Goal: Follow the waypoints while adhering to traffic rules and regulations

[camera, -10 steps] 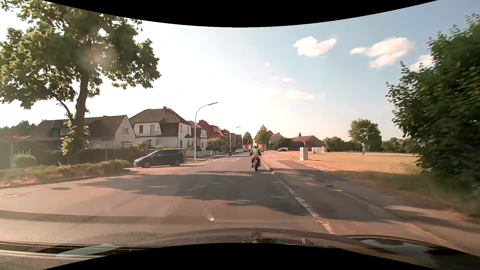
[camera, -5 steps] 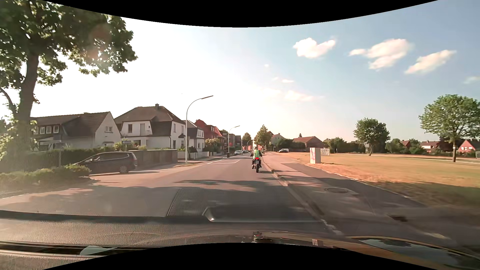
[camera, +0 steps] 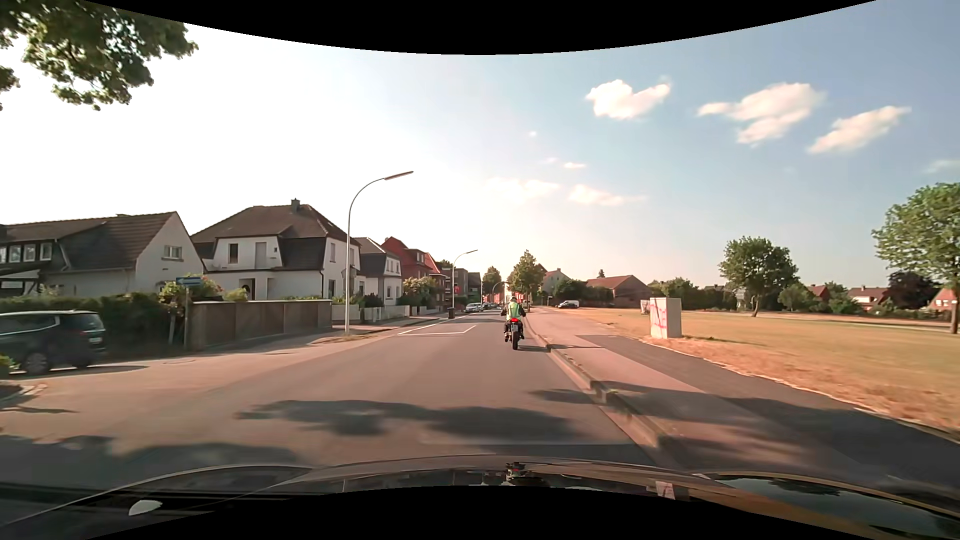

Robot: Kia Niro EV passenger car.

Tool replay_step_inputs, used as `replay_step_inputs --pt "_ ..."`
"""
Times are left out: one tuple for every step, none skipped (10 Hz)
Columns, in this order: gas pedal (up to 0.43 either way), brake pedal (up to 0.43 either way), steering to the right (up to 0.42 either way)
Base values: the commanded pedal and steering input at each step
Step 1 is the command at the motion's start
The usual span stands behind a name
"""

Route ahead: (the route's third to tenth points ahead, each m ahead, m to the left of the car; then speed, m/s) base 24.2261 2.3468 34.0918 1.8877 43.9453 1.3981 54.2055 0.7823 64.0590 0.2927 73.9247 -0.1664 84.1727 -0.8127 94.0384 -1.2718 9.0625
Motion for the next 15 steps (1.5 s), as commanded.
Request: replay_step_inputs --pt "0.157 0.000 0.004" --pt "0.157 0.000 0.004" --pt "0.169 0.000 0.004" --pt "0.169 0.000 0.006" --pt "0.169 0.000 0.008" --pt "0.169 0.000 0.008" --pt "0.169 0.000 0.003" --pt "0.169 0.000 0.003" --pt "0.169 0.000 0.003" --pt "0.169 0.000 0.003" --pt "0.169 0.000 0.003" --pt "0.169 0.000 0.004" --pt "0.169 0.000 0.003" --pt "0.169 0.000 0.003" --pt "0.169 0.000 0.003"
